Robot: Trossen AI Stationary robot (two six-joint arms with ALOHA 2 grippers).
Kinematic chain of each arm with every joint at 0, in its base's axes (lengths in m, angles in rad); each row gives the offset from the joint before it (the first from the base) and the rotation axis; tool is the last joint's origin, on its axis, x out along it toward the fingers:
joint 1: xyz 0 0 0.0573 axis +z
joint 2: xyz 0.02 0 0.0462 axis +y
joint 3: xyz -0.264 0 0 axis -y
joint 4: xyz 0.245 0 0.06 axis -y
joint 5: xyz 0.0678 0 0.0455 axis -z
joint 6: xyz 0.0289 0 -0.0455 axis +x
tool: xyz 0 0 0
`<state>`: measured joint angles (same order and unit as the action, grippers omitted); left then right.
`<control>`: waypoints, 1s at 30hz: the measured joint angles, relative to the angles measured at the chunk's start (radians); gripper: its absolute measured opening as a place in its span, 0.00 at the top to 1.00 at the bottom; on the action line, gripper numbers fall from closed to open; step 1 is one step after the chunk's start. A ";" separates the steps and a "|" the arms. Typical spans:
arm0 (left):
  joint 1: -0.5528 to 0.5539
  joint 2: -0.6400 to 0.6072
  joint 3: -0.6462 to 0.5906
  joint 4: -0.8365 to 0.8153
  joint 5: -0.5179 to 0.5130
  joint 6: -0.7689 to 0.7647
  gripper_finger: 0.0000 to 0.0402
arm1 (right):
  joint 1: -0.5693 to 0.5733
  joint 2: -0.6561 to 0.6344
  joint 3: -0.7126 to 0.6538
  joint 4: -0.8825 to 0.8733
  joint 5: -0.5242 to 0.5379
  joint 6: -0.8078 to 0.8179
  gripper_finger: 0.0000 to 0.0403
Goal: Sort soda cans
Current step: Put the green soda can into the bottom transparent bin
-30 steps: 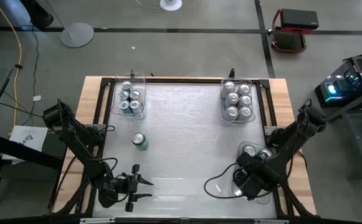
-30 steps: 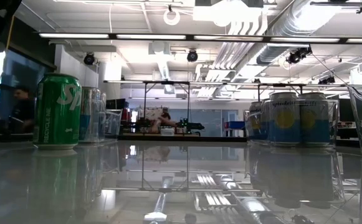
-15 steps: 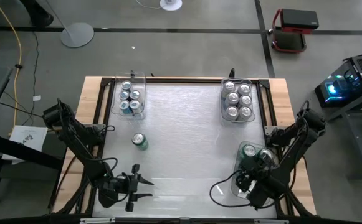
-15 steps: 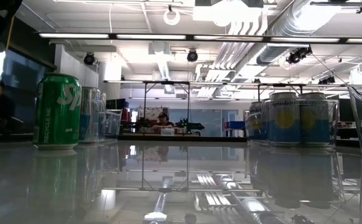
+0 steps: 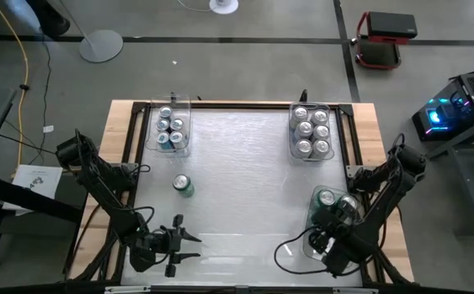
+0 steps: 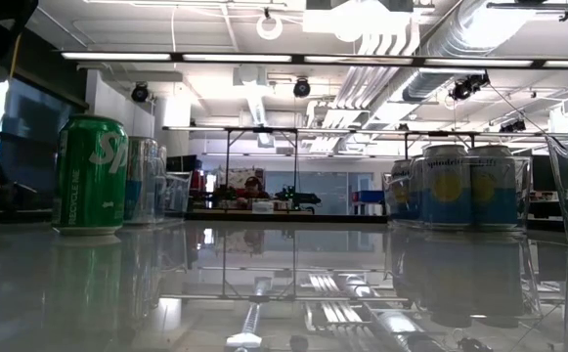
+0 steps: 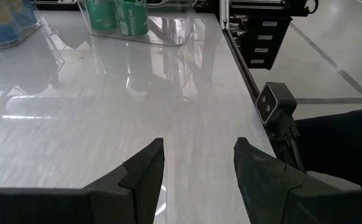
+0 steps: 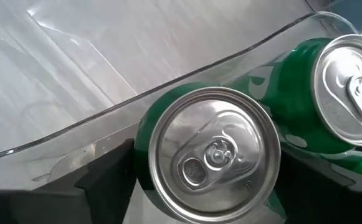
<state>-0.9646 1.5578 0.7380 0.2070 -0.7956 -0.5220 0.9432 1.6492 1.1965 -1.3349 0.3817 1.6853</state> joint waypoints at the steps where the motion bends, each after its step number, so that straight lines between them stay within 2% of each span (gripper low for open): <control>1: 0.000 0.000 0.000 0.000 0.000 0.000 0.57 | 0.000 0.001 -0.001 -0.003 -0.003 -0.003 0.19; 5: 0.000 0.000 0.000 0.000 0.000 0.000 0.57 | -0.013 0.004 -0.003 -0.014 -0.042 -0.019 0.11; 15: 0.003 0.000 0.000 0.000 0.000 -0.008 0.57 | -0.014 0.004 0.008 -0.039 -0.026 -0.071 0.10; 23: 0.020 0.000 0.000 0.001 -0.001 -0.027 0.57 | -0.013 0.002 0.161 -0.216 -0.030 -0.071 0.09; 30: 0.023 0.000 0.000 0.001 -0.001 -0.012 0.57 | -0.013 0.002 0.284 -0.223 -0.033 -0.031 0.09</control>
<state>-0.9417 1.5578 0.7380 0.2077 -0.7963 -0.5342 0.9298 1.6508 1.4802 -1.5582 0.3491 1.6544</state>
